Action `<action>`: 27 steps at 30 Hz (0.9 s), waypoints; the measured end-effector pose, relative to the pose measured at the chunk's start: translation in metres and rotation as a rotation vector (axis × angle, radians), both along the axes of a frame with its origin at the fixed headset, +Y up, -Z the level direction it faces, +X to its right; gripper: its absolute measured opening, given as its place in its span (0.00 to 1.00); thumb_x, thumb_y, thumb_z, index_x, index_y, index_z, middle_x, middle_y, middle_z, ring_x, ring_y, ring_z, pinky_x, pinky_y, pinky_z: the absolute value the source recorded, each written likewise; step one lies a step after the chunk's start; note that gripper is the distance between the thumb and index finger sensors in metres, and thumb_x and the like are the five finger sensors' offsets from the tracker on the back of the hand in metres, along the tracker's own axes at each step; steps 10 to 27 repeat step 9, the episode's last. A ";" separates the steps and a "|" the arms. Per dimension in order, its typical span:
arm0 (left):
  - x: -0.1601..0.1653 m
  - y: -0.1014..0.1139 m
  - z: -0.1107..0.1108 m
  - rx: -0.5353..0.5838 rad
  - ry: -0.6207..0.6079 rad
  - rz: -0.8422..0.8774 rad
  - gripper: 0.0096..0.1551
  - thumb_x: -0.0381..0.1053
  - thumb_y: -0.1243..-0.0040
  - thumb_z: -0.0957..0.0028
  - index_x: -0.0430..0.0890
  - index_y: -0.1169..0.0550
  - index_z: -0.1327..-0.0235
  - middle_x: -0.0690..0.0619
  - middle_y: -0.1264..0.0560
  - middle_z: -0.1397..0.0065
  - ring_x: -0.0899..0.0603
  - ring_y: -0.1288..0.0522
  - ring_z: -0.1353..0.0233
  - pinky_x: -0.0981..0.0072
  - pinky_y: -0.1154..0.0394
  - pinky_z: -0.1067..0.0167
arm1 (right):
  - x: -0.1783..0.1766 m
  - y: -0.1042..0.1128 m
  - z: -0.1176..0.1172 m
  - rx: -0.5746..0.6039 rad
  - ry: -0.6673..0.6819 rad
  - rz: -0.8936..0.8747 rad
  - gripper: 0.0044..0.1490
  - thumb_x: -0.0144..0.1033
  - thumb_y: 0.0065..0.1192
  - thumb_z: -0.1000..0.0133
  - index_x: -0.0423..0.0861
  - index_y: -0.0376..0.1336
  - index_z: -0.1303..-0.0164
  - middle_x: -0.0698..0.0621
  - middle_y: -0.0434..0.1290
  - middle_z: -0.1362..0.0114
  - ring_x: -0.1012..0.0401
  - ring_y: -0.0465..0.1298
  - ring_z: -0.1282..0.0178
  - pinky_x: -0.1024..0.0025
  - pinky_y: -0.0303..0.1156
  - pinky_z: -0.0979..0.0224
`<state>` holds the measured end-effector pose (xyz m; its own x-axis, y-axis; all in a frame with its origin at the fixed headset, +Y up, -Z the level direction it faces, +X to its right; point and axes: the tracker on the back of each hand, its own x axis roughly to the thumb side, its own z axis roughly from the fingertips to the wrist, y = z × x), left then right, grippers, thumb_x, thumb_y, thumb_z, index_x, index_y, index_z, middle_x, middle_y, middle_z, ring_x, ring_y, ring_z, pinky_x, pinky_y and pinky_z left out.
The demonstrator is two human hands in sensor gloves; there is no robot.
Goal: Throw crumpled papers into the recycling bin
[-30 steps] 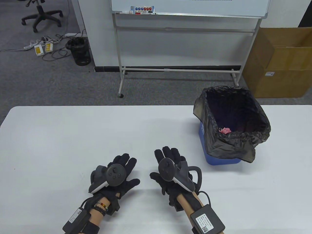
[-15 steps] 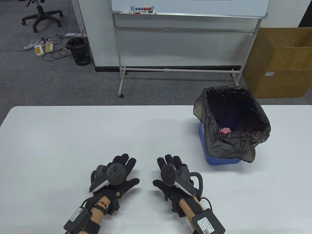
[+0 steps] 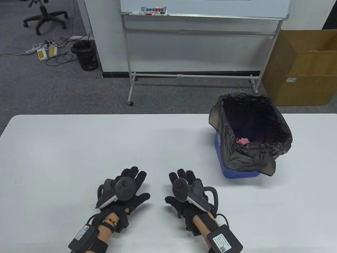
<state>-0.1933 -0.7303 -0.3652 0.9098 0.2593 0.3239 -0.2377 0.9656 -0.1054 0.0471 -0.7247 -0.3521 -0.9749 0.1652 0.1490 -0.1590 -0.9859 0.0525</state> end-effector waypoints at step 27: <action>0.000 -0.001 0.000 -0.005 -0.004 0.000 0.52 0.69 0.41 0.53 0.50 0.42 0.18 0.40 0.51 0.11 0.27 0.50 0.15 0.27 0.47 0.27 | -0.001 -0.002 0.001 -0.013 0.004 0.007 0.58 0.67 0.64 0.60 0.63 0.47 0.19 0.54 0.51 0.11 0.48 0.53 0.10 0.44 0.56 0.18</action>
